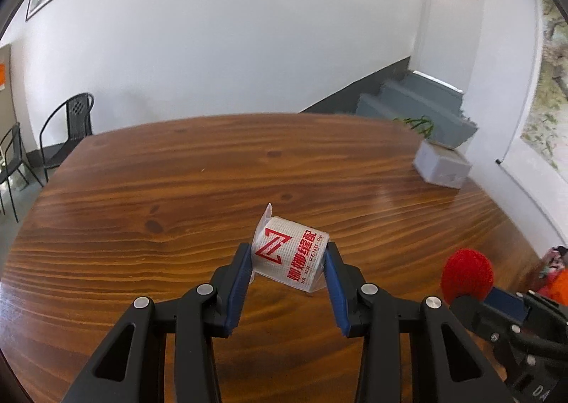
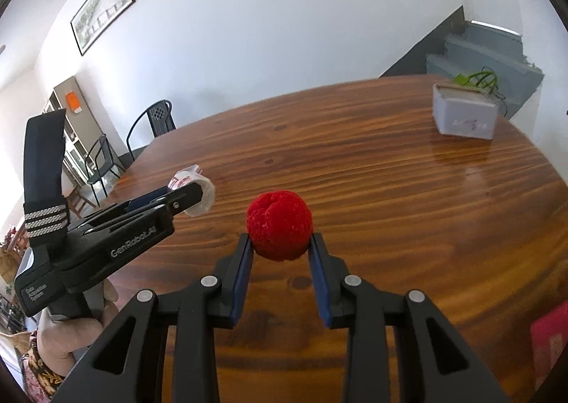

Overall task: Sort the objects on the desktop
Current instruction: 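Carry the ball and cup into the box and open both grippers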

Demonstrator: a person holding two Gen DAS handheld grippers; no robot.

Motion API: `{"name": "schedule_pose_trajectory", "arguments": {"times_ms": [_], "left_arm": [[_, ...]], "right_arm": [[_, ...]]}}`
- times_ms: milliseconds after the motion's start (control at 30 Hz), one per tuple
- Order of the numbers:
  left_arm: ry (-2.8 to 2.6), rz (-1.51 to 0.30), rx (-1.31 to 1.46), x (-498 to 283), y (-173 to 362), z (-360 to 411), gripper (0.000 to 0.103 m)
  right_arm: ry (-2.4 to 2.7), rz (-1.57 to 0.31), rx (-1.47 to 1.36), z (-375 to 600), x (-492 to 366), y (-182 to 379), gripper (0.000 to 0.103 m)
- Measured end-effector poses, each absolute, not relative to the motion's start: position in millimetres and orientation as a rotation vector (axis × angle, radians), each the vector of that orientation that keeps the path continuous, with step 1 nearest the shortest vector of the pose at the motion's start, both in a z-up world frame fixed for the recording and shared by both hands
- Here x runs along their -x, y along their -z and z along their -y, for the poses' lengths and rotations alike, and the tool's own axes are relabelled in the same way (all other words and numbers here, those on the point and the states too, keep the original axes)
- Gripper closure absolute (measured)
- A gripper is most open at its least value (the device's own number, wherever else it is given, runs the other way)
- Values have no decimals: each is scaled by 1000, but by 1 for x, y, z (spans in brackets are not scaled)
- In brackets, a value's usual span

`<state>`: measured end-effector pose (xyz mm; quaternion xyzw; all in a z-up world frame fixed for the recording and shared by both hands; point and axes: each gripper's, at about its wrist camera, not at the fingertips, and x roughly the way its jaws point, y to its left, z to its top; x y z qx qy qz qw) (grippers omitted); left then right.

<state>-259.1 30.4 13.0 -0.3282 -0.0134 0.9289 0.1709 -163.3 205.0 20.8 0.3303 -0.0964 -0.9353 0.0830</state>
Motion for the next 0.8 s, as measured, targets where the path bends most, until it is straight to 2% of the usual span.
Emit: {"name": "schedule_pose_trajectory", "arguments": {"times_ms": [267,500,800], "left_arm": [[-2568,42,805,195,-48,-64,61],[-2457,51,730,139,-70,-105,61],[-2283,-29,673,85,-84,-194,61]], "right_arm": [[2868,347,-845,-233,96,-51,68],[3024,455,-705,-307,8,-74,68],[3270,539,-689,-410,-99,-75,68]]}}
